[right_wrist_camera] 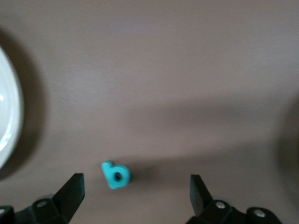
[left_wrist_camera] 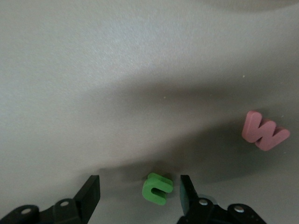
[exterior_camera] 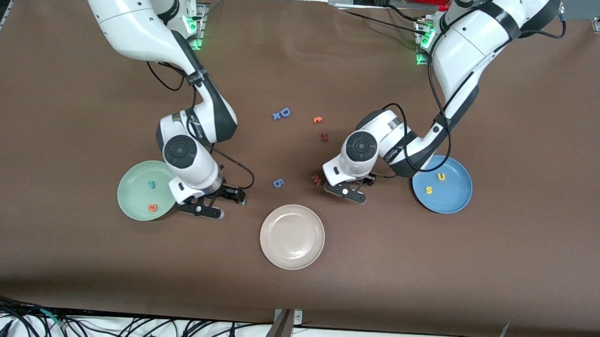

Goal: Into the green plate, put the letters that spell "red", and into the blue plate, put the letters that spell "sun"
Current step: 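Grasp the teal b with the right gripper while the left gripper grasps the c, then release the b onto the green plate while the left gripper releases the c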

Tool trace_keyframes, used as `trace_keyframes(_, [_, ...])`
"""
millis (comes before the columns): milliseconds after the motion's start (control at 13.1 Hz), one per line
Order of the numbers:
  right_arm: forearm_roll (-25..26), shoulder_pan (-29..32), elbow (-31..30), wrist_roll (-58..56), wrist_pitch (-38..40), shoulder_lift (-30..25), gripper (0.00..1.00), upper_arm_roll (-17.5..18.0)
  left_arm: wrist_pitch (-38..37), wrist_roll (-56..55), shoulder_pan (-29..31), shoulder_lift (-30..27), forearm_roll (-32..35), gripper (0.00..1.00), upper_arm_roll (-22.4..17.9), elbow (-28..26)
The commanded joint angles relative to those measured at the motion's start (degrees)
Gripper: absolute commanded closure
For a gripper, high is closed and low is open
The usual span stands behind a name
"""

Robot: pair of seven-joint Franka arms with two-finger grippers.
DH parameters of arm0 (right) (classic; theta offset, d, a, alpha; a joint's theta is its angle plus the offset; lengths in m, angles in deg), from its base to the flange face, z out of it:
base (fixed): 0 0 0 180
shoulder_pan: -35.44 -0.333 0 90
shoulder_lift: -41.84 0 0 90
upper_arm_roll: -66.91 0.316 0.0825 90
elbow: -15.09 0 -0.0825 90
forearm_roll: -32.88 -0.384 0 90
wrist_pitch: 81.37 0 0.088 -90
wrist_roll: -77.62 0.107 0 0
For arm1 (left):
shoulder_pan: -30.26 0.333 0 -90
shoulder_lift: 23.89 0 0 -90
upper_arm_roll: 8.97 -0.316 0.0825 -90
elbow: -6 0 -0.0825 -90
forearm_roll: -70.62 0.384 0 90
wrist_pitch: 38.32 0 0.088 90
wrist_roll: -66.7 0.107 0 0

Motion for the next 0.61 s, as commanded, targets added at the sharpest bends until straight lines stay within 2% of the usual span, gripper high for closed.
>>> trace_keyframes(0, [0.34,-0.94,3.65,2.13,-2.01,3.97,0.0,0.16,-0.66,-1.27,-1.59,0.31,1.51,0.3,-0.45,0.72])
trace_keyframes(382, [0.34,-2.08,3.65,2.92,-4.22,6.62,0.01,0.08,-1.53,-1.45,-1.77,0.31,0.81,0.36,-0.45,0.63])
trace_keyframes(535, [0.43,-2.35,3.65,2.83,-3.87,6.62,0.2,0.08,-1.54,-1.44,-1.95,0.4,0.81,0.4,-0.45,0.45])
